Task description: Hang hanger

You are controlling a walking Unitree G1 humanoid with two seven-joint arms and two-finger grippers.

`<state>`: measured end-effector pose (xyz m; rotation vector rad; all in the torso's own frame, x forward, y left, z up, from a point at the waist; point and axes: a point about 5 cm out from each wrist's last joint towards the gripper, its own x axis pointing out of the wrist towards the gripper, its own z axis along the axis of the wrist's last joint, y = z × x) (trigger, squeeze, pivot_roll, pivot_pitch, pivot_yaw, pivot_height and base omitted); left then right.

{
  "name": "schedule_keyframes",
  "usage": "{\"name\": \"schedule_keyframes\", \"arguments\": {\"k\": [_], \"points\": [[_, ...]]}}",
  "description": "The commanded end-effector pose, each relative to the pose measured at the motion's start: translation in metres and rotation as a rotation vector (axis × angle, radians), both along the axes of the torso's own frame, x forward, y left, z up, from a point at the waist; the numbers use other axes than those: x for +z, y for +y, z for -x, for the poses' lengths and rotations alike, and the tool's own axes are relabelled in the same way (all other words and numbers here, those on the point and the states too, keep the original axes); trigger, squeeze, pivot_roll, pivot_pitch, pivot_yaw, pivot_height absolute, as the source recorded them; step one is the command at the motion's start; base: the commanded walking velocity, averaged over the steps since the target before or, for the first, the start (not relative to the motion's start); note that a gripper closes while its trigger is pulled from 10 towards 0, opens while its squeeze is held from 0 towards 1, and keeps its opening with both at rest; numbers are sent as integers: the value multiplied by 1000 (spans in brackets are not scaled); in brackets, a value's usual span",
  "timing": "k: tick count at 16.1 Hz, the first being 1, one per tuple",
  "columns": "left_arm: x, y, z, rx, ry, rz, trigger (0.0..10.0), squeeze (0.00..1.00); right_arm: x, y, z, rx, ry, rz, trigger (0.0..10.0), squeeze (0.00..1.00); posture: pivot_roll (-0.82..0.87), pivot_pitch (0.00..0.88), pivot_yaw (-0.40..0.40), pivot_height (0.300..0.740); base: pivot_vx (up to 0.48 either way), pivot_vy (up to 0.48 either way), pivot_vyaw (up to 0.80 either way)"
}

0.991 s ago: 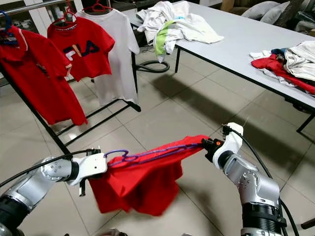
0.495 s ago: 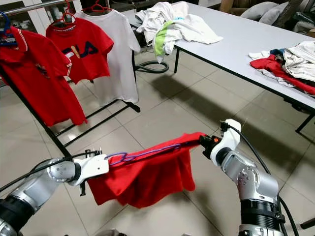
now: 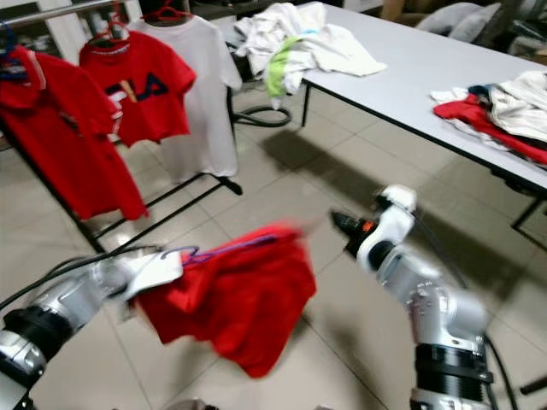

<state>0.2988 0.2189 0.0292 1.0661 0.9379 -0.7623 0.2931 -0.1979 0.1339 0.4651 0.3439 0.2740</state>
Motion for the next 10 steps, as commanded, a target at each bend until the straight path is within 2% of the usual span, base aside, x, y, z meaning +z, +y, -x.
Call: {"name": "schedule_keyframes", "arguments": {"k": [1,3,5,6,7,8,9,10], "points": [[0,-11,-3,-52,11,2,0,0,7,7,-1,14,-17,-2,0,0,-80,7,46,740,0,0,0],[3,-42,-7,-142,26,74,0,0,-4,32,6,129,1,113,0,0,-83,7,49,740,0,0,0],[8,-56,-14,-159,-8,116,0,0,-8,47,10,173,8,117,0,0,-83,6,51,740,0,0,0],[11,-59,-18,-163,-41,129,0,0,-7,54,13,185,6,104,0,0,-84,6,52,740,0,0,0],[11,-55,-19,-165,-47,124,0,0,-8,53,15,184,6,111,0,0,-83,5,54,740,0,0,0],[11,-51,-19,-147,-49,139,0,0,-11,49,17,174,7,152,0,0,-82,0,56,740,0,0,0],[11,-43,-16,-94,-45,187,0,0,-15,36,18,112,6,193,784,0,-81,0,56,740,0,0,0],[9,-42,-10,-26,-21,296,0,0,-11,29,19,69,-25,172,10000,0,-83,0,62,740,0,0,0]]}}
